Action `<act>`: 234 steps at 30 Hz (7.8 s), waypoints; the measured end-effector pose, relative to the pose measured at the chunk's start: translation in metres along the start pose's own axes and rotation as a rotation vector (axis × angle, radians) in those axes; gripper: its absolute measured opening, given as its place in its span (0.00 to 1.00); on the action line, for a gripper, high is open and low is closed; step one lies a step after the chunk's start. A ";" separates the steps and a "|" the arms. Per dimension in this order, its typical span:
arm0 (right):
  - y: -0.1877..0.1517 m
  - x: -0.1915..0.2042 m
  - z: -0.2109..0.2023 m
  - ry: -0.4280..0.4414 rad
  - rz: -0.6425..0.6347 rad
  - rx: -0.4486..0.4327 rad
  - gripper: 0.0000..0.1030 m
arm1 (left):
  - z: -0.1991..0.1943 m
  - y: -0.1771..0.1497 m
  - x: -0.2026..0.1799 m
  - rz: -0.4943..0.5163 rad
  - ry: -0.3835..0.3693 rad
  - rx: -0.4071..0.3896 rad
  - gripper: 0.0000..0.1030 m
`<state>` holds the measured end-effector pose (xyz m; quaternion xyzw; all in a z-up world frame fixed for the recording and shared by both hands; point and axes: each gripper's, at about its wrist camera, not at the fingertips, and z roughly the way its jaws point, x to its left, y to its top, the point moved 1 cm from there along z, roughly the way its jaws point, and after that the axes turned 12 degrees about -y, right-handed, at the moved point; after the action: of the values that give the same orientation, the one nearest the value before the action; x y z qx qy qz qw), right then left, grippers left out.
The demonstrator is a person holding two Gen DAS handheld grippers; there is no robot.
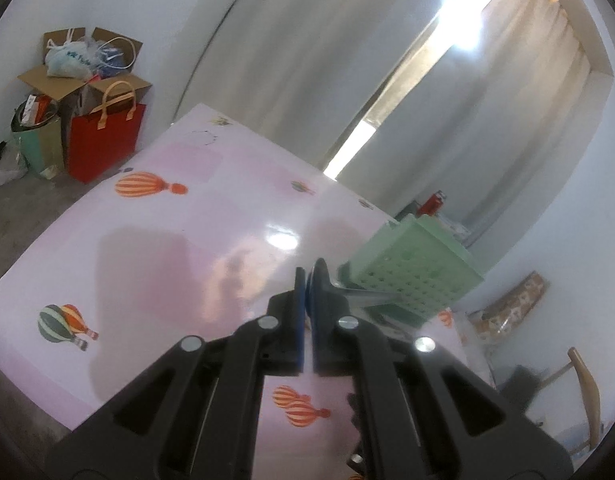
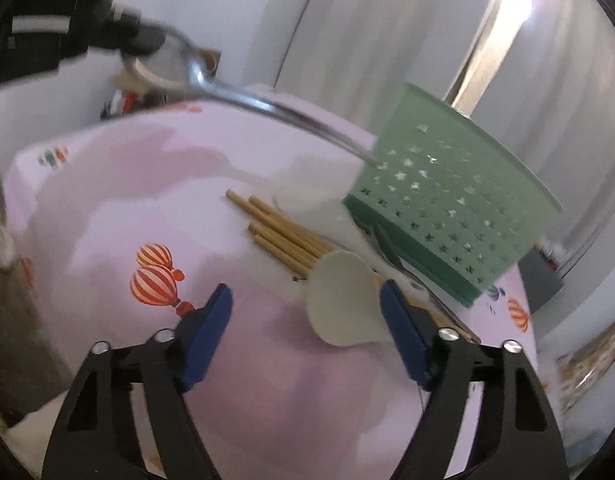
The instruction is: Organize utensils
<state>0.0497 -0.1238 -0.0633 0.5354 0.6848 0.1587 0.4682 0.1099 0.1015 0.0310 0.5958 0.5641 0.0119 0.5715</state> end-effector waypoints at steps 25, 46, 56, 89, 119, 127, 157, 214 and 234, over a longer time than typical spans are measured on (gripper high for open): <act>-0.004 -0.012 0.029 -0.027 0.091 0.083 0.07 | 0.002 0.004 0.010 0.008 0.027 -0.014 0.01; 0.008 -0.095 -0.032 0.015 0.294 -0.110 0.05 | -0.002 0.054 -0.094 0.262 -0.104 -0.121 0.01; 0.004 -0.107 -0.036 0.022 0.321 -0.136 0.05 | 0.047 0.078 -0.157 0.595 0.012 -0.072 0.01; -0.004 -0.120 -0.023 0.045 0.371 -0.105 0.05 | 0.163 0.052 -0.155 0.719 0.140 0.123 0.39; 0.081 -0.337 -0.029 0.617 0.789 -0.368 0.05 | 0.081 -0.019 -0.057 0.303 0.044 0.097 0.58; 0.087 -0.322 0.035 0.686 0.824 -0.283 0.05 | 0.083 -0.028 -0.042 0.285 0.065 0.121 0.58; 0.002 -0.307 0.068 0.303 0.862 -0.037 0.27 | 0.081 -0.030 -0.037 0.261 0.088 0.123 0.60; -0.057 -0.204 0.073 0.489 0.719 0.233 0.46 | 0.188 -0.017 0.060 -0.509 -0.234 0.411 0.43; -0.059 -0.204 0.075 0.486 0.736 0.244 0.46 | 0.177 -0.046 -0.022 0.163 0.023 0.490 0.24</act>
<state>0.0738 -0.3473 -0.0478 0.7417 0.5524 0.3537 0.1401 0.1876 -0.0452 -0.0483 0.7598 0.5066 -0.0723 0.4010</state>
